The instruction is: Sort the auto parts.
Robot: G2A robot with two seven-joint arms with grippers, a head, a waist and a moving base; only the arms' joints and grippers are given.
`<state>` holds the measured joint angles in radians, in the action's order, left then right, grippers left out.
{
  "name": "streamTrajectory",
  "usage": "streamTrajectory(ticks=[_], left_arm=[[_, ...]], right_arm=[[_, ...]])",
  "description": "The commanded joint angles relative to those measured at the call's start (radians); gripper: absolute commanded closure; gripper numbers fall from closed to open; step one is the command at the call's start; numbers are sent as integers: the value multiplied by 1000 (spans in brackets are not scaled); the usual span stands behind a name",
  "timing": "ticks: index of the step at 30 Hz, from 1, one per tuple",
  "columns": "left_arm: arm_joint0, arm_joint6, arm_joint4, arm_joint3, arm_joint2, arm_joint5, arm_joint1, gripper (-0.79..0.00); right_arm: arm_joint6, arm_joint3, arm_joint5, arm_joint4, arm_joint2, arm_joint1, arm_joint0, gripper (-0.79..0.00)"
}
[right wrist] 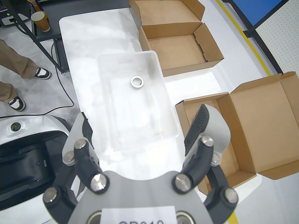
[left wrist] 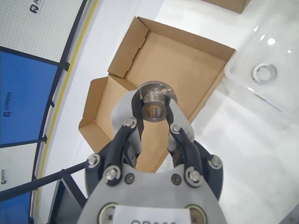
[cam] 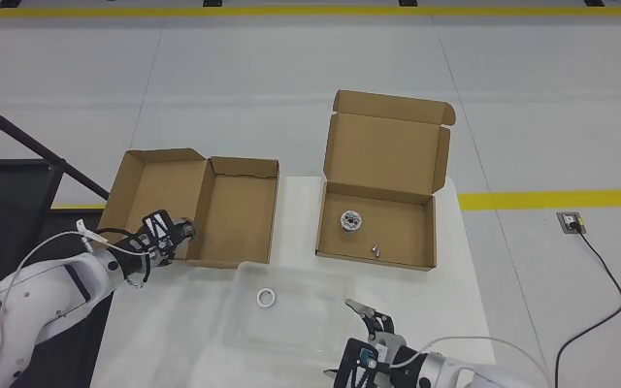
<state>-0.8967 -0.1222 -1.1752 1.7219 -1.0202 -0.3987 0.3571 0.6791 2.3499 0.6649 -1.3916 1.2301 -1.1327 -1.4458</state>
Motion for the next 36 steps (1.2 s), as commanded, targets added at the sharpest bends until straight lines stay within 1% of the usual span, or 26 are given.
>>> streamTrajectory(ticks=[1, 4, 6, 8, 9, 12, 14, 18, 24, 27, 31, 36], left_arm=[[0, 0, 0, 0, 0, 0, 0, 0], [-3, -2, 5, -4, 1, 0, 2, 0], [12, -17, 3, -19, 0, -20, 10, 0], [47, -66, -43, -25, 7, -36, 22, 0], [64, -72, -45, -31, 14, -55, 30, 0], [135, -104, -68, -76, 41, -128, 58, 0], [187, -102, -49, -120, 70, -187, 84, 0], [302, -139, -78, -206, 151, -261, 145, 0], [482, -179, -101, -351, 291, -343, 258, 0], [564, -188, -117, -406, 351, -378, 313, 0], [644, -198, -143, -471, 428, -426, 381, 0], [703, -197, -166, -566, 513, -467, 462, 0]], right_arm=[[0, 0, 0, 0, 0, 0, 0, -785], [0, 0, 0, 0, 0, 0, 0, -785], [0, 0, 0, 0, 0, 0, 0, -785], [0, 0, 0, 0, 0, 0, 0, -785], [0, 0, 0, 0, 0, 0, 0, -785], [0, 0, 0, 0, 0, 0, 0, -785], [0, 0, 0, 0, 0, 0, 0, -785], [0, 0, 0, 0, 0, 0, 0, -785], [0, 0, 0, 0, 0, 0, 0, -785], [0, 0, 0, 0, 0, 0, 0, -785], [0, 0, 0, 0, 0, 0, 0, -785], [0, 0, 0, 0, 0, 0, 0, -785]])
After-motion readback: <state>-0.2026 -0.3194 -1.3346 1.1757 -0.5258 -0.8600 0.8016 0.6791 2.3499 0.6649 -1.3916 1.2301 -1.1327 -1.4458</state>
